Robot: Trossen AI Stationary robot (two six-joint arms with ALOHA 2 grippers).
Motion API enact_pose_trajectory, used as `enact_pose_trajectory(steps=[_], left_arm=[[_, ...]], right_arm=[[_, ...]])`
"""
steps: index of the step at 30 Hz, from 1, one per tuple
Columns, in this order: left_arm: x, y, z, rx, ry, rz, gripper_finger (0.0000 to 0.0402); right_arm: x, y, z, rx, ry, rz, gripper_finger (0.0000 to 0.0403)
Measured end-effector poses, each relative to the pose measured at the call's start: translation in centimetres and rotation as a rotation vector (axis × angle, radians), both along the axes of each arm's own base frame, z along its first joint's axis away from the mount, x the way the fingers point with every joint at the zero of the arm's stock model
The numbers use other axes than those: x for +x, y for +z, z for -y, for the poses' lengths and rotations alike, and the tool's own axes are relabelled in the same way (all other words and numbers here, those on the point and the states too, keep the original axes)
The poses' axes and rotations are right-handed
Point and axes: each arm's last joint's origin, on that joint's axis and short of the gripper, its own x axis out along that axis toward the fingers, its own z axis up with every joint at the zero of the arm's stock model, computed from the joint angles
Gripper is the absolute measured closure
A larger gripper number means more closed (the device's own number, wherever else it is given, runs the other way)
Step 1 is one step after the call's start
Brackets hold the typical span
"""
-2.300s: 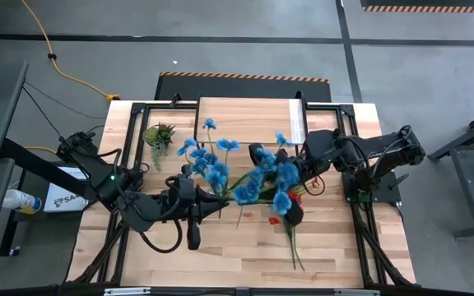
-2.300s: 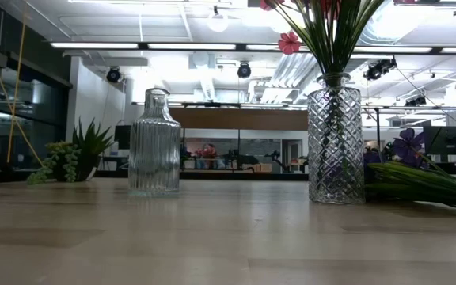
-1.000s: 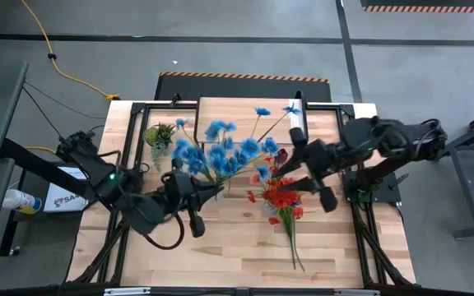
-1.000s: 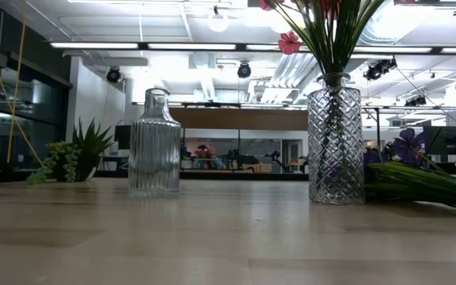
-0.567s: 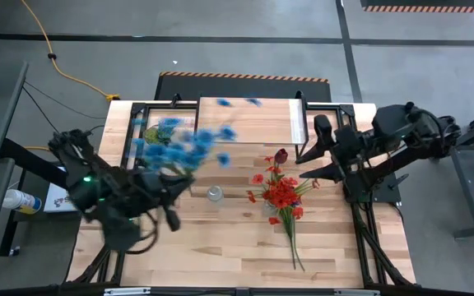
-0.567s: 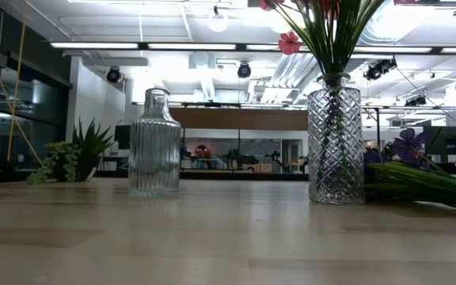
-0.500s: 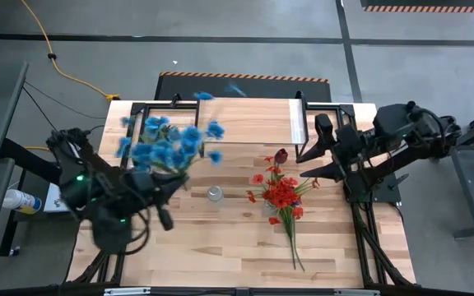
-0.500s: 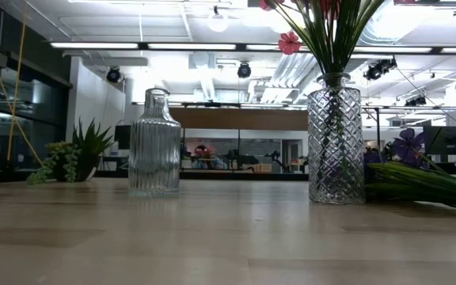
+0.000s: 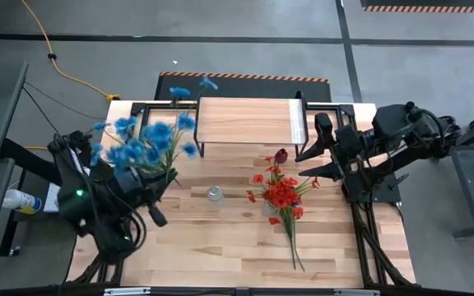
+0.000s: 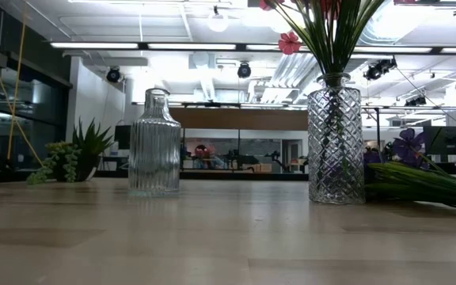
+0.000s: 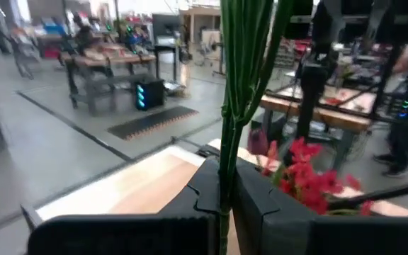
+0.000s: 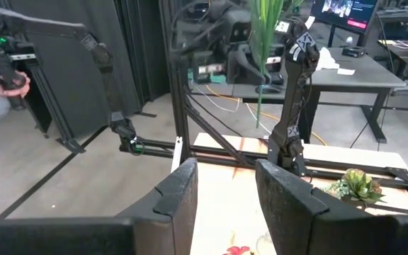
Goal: Pick and place flowers into a vace then onto a shelf
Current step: Put the blue flowers into the left transparent vase
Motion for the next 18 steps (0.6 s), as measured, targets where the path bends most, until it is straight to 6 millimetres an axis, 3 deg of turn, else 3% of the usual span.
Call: enact_pose_trajectory(steps=[12,18], left_arm=[[1.0,-9.5,0.2,-0.117,0.043,0.141,0.0353],[2.0,-12.7,-0.5,-0.155,0.095,0.177,0.0353]], right_arm=[[0.0,0.0,0.0,0.0,0.0,0.0,0.0268],[0.0,0.0,0.0,0.0,0.0,-0.001,0.0268]])
